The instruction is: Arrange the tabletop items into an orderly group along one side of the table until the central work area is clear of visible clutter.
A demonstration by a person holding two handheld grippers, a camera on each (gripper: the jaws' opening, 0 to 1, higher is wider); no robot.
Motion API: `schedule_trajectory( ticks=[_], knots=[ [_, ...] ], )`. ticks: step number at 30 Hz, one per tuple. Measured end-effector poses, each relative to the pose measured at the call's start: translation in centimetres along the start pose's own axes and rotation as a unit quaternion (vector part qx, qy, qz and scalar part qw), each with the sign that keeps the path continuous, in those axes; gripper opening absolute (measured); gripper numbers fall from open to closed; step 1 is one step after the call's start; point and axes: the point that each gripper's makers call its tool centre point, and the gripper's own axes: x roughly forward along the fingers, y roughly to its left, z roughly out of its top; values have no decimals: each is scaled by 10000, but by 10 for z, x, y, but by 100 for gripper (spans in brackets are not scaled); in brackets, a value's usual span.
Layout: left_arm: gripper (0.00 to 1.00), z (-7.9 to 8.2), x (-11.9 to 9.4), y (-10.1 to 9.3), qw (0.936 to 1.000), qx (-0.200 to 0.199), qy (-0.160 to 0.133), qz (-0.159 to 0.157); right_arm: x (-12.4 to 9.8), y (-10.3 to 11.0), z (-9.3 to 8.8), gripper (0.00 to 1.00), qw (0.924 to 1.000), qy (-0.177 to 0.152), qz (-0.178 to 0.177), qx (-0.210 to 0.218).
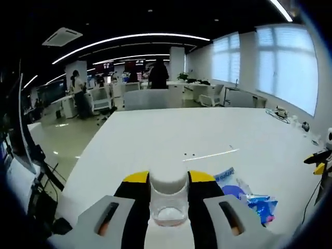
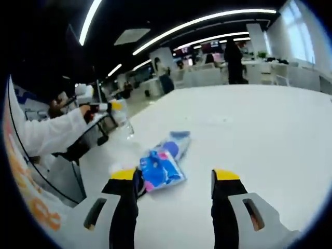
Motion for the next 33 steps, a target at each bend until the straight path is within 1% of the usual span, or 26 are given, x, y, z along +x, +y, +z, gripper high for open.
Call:
schedule_trajectory(
  ticks=[3,5,7,11,14,16,18,21,22,23,27,31,33],
  knots=[
    [24,-10,9,9,10000,31,81,-28,3,2,-2,54,10000,65,23,-38],
    [24,-17,14,15,9999,-40,164,12,5,3,-2,54,9999,93,53,-31],
    [24,-20,16,18,9998,-67,203,41,7,2,-3,54,9999,127,58,-15],
    [24,-25,21,15,9996,28,278,26,9,0,-7,54,9998,173,53,87],
    [24,-27,24,13,9996,41,289,-6,10,-1,-9,54,9997,198,45,134],
    [24,-31,27,14,9995,20,330,-12,10,-2,-9,53,9997,205,36,150],
    [24,-31,24,11,9993,38,363,-24,9,-3,-9,53,9996,187,35,198],
    [24,-35,26,9,9991,66,430,-19,8,-5,-9,53,9996,199,8,184],
    [24,-34,27,10,9993,92,356,3,8,-6,-11,53,9996,229,5,169],
    [24,-35,26,9,9991,84,415,5,8,-7,-12,52,9996,245,3,167],
    [24,-35,28,6,9991,169,399,-30,7,-7,-14,52,9994,255,25,223],
    [25,-36,28,7,9989,209,427,27,6,-5,-14,52,9995,261,61,179],
    [26,-36,28,4,9986,277,458,54,6,-5,-14,52,9995,259,71,168]
  ],
)
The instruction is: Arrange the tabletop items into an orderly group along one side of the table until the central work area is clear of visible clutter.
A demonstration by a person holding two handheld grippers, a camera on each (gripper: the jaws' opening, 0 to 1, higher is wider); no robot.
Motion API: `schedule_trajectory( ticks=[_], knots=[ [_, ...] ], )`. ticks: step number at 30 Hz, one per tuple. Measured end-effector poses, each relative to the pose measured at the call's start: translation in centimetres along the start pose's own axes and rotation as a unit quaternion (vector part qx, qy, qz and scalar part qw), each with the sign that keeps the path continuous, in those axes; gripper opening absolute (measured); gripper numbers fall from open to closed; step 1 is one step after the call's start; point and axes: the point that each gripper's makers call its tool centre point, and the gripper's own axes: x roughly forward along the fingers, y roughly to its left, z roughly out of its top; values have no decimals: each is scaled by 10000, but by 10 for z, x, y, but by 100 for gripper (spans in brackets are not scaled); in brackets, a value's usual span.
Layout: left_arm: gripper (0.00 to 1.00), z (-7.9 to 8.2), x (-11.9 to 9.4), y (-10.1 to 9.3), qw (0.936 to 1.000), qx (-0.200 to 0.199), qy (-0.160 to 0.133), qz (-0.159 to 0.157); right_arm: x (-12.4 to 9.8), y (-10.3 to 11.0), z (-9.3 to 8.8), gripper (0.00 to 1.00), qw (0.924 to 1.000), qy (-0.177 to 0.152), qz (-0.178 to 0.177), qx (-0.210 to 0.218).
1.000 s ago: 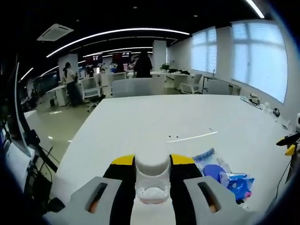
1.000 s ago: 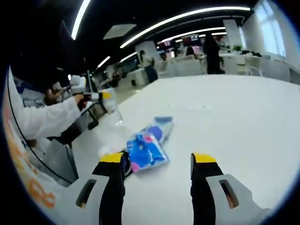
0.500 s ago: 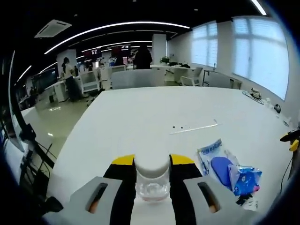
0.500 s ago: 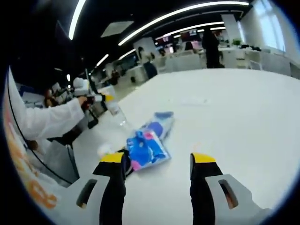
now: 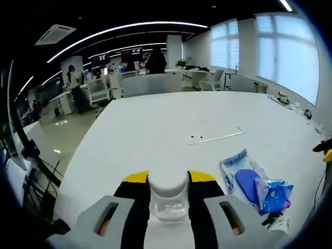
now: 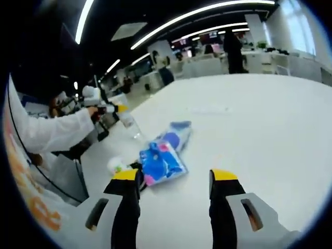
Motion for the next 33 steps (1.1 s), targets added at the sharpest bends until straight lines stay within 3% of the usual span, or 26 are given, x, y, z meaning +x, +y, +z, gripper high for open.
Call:
schedule_trajectory(
  ticks=[5,9,15,29,33],
  knots=[
    [32,5,-8,-1,9998,115,-17,171,-3,4,1,52,10000,-57,49,-8],
    [59,15,-21,-1,9994,-86,-168,292,-6,5,3,53,9999,-137,61,-10],
    [79,13,-43,-2,9983,-385,-229,375,-11,7,5,53,9996,-278,80,58],
    [88,-15,-104,-29,9972,-644,-198,331,-20,13,3,53,9983,-509,246,146],
    [89,-33,-117,-39,9965,-748,-98,348,-26,9,1,53,9980,-546,232,209]
  ],
)
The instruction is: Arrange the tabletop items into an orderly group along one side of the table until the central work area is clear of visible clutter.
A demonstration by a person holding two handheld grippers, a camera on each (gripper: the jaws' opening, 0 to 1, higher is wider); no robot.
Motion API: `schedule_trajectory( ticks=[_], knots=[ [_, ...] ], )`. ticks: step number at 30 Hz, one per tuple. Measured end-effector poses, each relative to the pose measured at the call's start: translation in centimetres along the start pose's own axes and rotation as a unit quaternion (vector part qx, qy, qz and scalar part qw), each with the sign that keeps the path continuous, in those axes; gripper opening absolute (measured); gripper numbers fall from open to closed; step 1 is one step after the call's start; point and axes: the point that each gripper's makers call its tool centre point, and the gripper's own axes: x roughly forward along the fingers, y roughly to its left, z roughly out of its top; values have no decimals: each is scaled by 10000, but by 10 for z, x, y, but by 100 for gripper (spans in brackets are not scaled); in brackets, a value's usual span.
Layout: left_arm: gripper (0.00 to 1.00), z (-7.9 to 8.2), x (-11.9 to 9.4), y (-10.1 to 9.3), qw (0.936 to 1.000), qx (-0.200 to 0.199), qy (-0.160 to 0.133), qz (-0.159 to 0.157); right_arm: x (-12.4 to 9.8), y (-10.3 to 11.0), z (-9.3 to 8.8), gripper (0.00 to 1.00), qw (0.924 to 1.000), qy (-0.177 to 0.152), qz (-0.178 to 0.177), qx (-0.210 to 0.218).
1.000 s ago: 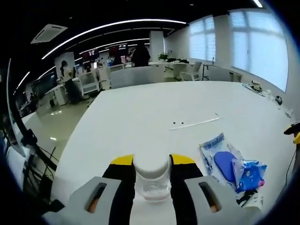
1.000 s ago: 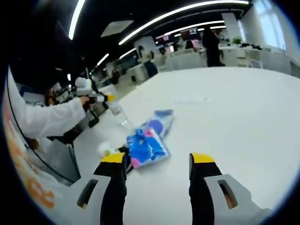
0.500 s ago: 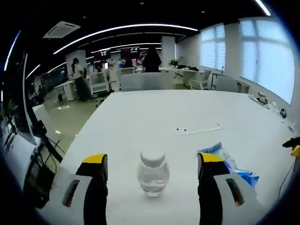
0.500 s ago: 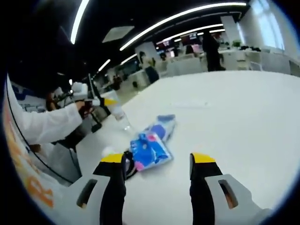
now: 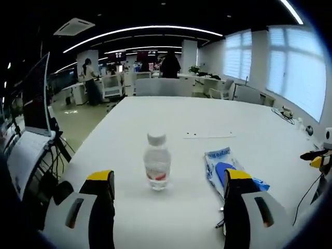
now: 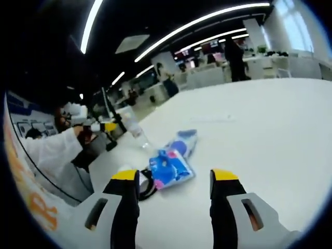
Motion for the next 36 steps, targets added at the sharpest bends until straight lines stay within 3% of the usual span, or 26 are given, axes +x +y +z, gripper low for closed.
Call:
schedule_trajectory(
  ticks=[6,18,25,36],
  knots=[
    [90,-14,-9,0,9998,-136,80,95,-4,-7,-1,53,9999,-45,-49,151],
    [89,-17,-12,-14,9997,-235,43,19,1,-2,-2,52,9998,-10,58,188],
    [88,-33,-17,-26,9989,-442,147,-98,2,-2,-8,52,9995,19,57,303],
    [80,-71,-36,-53,9951,-898,316,-270,-1,-15,-8,50,9988,-38,-92,484]
  ],
)
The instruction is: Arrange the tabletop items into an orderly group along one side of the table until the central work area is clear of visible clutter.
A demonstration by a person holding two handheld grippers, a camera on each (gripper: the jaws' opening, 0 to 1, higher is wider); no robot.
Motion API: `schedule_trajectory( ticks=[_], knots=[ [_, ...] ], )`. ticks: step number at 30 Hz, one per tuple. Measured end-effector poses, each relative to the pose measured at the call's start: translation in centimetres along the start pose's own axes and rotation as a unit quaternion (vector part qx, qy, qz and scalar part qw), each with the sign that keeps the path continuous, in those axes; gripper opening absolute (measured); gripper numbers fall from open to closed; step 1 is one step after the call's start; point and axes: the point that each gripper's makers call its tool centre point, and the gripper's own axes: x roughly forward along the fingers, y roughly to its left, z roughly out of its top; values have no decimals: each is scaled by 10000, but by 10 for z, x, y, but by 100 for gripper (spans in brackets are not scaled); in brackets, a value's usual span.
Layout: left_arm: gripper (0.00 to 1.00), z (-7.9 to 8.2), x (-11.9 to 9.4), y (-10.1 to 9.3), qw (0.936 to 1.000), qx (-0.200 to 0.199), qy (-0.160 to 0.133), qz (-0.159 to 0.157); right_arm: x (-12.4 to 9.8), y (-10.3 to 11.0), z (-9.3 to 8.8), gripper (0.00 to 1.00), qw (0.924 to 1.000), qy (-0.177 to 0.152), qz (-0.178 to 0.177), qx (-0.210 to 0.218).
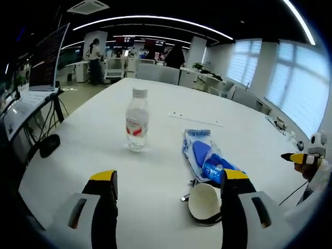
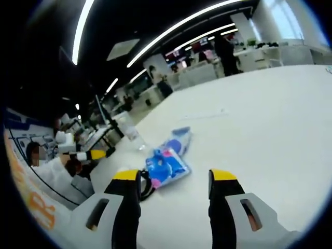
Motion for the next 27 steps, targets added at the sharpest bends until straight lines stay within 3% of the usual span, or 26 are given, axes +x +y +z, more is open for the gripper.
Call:
schedule_trajectory(
  ticks=[4,11,16,20,25,27],
  knots=[
    [75,-10,-4,-10,9998,22,60,-173,0,-2,-4,50,10000,59,-9,56],
    [75,-19,-5,-23,9993,-113,80,-346,1,-4,-3,49,9999,52,-6,104],
    [65,-19,-4,-35,9987,-98,62,-499,2,-8,-4,47,9998,77,-29,170],
    [56,-32,-1,-55,9947,331,420,-883,2,-9,-5,47,9997,82,-26,219],
    [44,-43,2,-76,9889,196,708,-1289,2,-12,-3,47,9996,63,-37,260],
    [44,-48,5,-85,9854,232,853,-1457,1,-14,-4,47,9995,50,-53,295]
  ],
)
